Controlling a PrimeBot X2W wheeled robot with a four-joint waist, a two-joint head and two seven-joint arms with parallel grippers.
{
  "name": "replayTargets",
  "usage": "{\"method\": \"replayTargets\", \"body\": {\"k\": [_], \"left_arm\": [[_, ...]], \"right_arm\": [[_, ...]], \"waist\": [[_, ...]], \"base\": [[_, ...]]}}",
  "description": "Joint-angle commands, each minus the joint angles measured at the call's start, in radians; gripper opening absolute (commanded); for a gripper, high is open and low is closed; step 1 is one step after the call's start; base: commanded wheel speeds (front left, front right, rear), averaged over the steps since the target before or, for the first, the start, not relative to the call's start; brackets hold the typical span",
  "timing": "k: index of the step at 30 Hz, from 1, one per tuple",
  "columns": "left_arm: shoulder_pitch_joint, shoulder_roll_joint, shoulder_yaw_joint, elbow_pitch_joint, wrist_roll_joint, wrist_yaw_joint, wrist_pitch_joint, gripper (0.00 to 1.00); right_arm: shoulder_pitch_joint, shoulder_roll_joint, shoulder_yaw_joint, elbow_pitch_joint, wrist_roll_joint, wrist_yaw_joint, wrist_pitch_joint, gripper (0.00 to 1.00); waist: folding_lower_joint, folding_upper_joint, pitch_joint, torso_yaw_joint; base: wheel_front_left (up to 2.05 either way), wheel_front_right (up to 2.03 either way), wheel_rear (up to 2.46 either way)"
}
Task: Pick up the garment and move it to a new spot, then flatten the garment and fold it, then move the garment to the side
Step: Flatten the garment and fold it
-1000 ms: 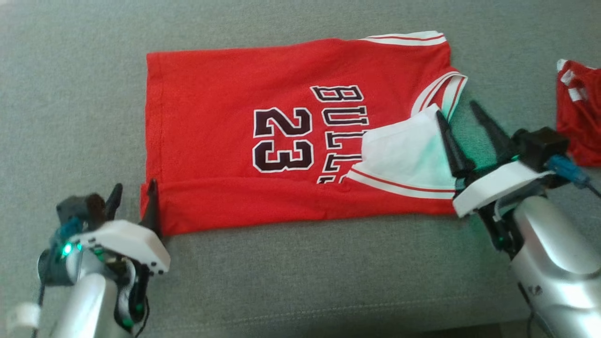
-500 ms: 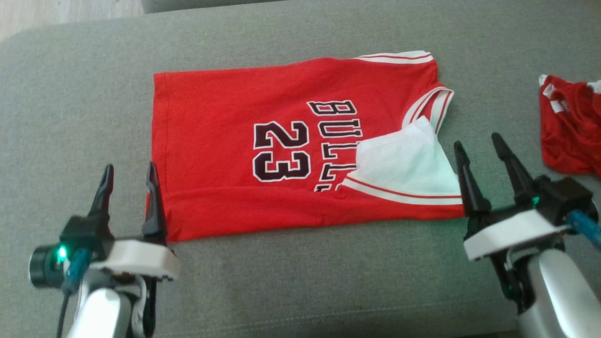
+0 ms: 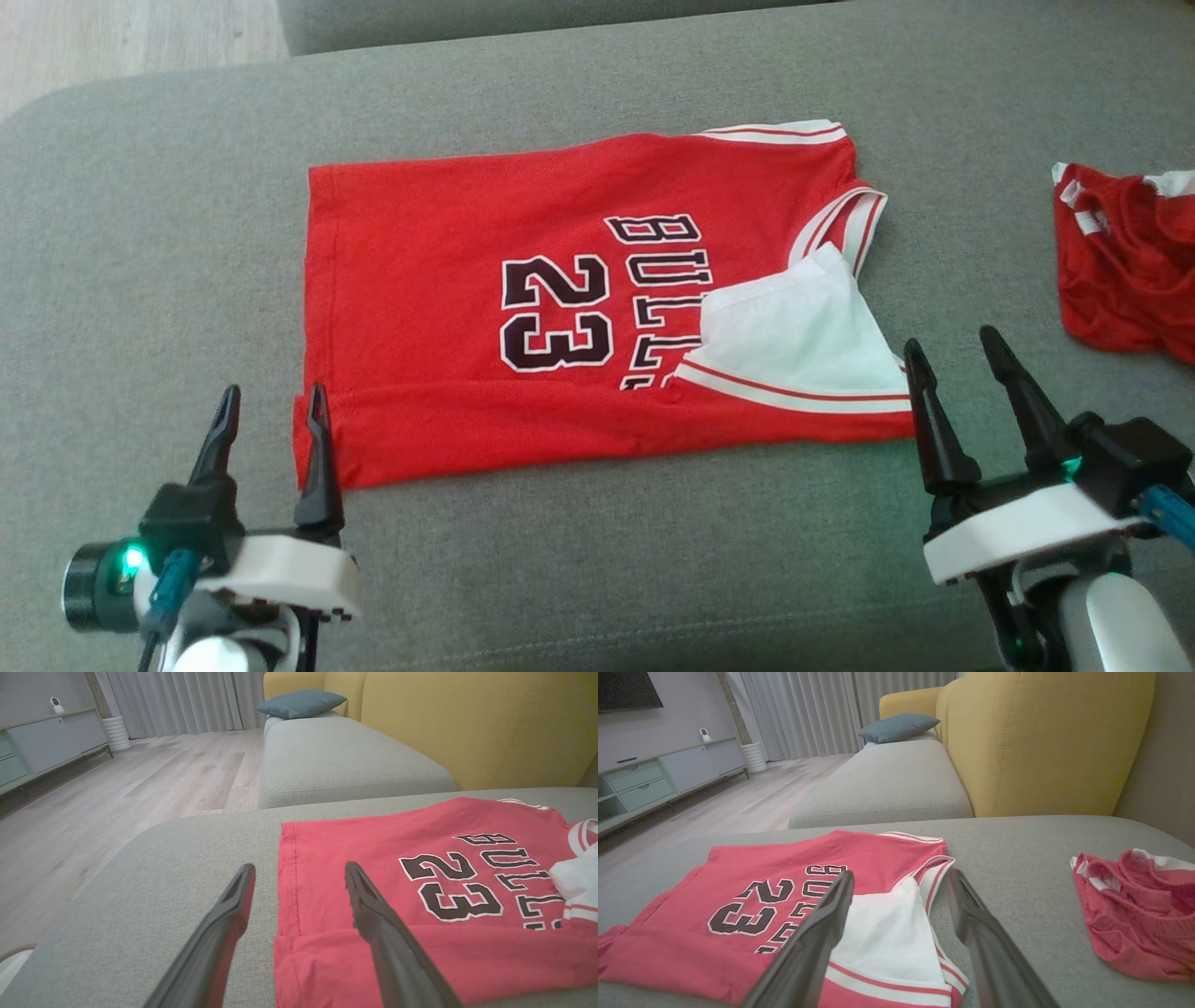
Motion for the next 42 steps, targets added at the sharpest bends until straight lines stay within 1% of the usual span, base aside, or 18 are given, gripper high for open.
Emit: {"method": "replayTargets", "body": {"k": [1,8,13,20,27,30,39,40,41,42], "left_arm": [[-0.029,0.021,0.040,-0.037,0.000,0.007,-0.001,1.00],[-0.026,0.023,0.044,-0.025,-0.019,0.002,-0.002,1.00],[-0.017,0.023,0.043,0.006,-0.044,-0.007,0.021,1.00],[-0.031,0.015,0.038,0.089,-0.106,-0.036,0.103,1.00],[-0.066,-0.006,0.039,0.162,-0.173,-0.069,0.151,1.00],[-0.079,-0.017,0.050,0.198,-0.227,-0.101,0.164,1.00],[-0.114,-0.005,0.036,0.271,-0.258,-0.139,0.212,1.00],[-0.121,-0.004,0.030,0.287,-0.264,-0.146,0.231,0.42],[-0.122,-0.003,0.028,0.294,-0.269,-0.150,0.241,0.05],[-0.123,-0.001,0.026,0.297,-0.272,-0.152,0.246,0.00]], "right_arm": [[-0.010,0.002,0.013,-0.046,-0.011,0.003,0.003,1.00],[-0.003,0.008,0.010,-0.057,-0.011,0.003,0.015,1.00],[0.001,0.005,0.001,-0.035,-0.004,0.003,0.048,1.00],[-0.030,-0.008,-0.014,0.065,0.013,0.003,0.122,1.00],[-0.098,-0.010,-0.012,0.194,0.030,0.003,0.196,1.00],[-0.125,-0.007,-0.011,0.239,0.040,0.003,0.220,1.00],[-0.190,-0.003,-0.004,0.326,0.057,0.003,0.280,1.00],[-0.199,-0.003,0.006,0.339,0.066,0.003,0.291,0.76],[-0.201,-0.002,0.011,0.343,0.074,0.003,0.296,0.38],[-0.201,-0.002,0.014,0.346,0.081,0.003,0.298,0.00]], "waist": [[0.0000,-0.0001,0.000,0.000],[0.0000,-0.0001,-0.004,-0.003],[0.0000,-0.0001,0.010,-0.005],[0.0000,-0.0001,0.068,0.000],[0.0000,-0.0001,0.106,0.007],[0.0000,-0.0001,0.112,0.010],[0.0000,-0.0001,0.119,0.008],[0.0000,-0.0001,0.119,0.007],[0.0000,-0.0001,0.118,0.007],[0.0000,-0.0001,0.117,0.007]], "base": [[0.00,0.00,0.00],[0.00,0.00,0.00],[0.00,0.00,0.00],[0.00,0.00,0.00],[0.00,0.00,0.00],[0.00,0.00,0.00],[0.00,0.00,0.00],[0.00,0.00,0.00],[0.00,0.00,0.00],[0.00,0.00,0.00]]}}
